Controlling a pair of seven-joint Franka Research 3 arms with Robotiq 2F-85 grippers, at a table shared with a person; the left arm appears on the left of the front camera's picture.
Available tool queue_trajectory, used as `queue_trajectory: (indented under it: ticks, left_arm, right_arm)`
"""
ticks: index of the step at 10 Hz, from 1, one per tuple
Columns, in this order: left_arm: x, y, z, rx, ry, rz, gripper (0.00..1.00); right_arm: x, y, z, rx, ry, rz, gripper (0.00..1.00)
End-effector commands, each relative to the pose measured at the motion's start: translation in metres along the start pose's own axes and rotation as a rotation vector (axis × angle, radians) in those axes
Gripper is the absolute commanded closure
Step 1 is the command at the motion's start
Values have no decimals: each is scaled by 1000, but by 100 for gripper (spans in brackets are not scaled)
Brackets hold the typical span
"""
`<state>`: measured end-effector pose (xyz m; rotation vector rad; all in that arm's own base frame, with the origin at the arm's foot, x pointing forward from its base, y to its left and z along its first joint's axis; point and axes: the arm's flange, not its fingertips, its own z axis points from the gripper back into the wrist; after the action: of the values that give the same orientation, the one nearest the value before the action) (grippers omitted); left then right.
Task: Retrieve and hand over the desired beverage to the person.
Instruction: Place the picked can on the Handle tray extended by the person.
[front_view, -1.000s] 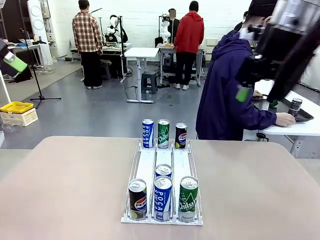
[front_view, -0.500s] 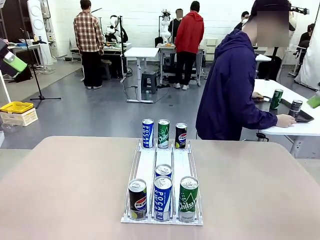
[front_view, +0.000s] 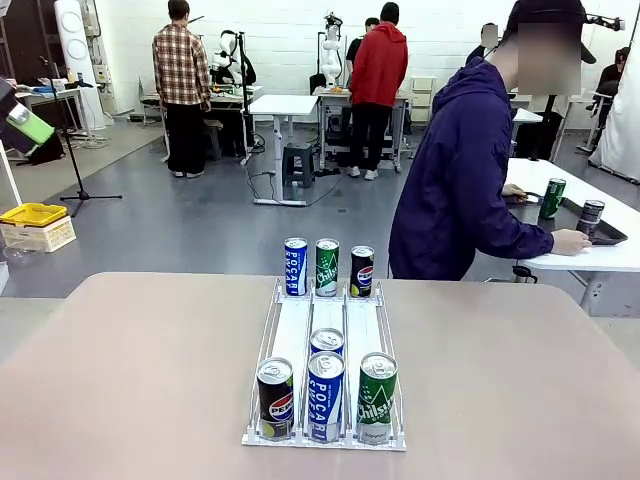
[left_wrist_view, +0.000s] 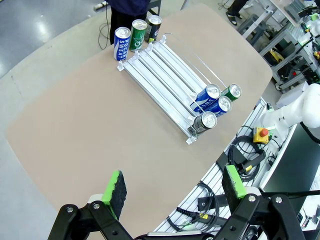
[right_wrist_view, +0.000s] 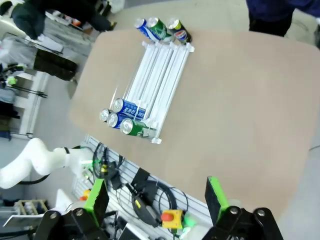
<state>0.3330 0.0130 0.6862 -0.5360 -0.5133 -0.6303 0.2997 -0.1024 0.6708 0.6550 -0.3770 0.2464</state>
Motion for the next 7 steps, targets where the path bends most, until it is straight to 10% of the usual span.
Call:
queue_trajectory:
  ticks: [1, 7]
  left_arm:
    - [-2, -1, 0, 4, 9, 3, 0]
    - [-2, -1, 0, 4, 9, 3, 0]
  right_arm:
    - [10, -8, -3, 14, 12, 35, 0]
    - [8, -9, -3, -10, 18, 26, 0]
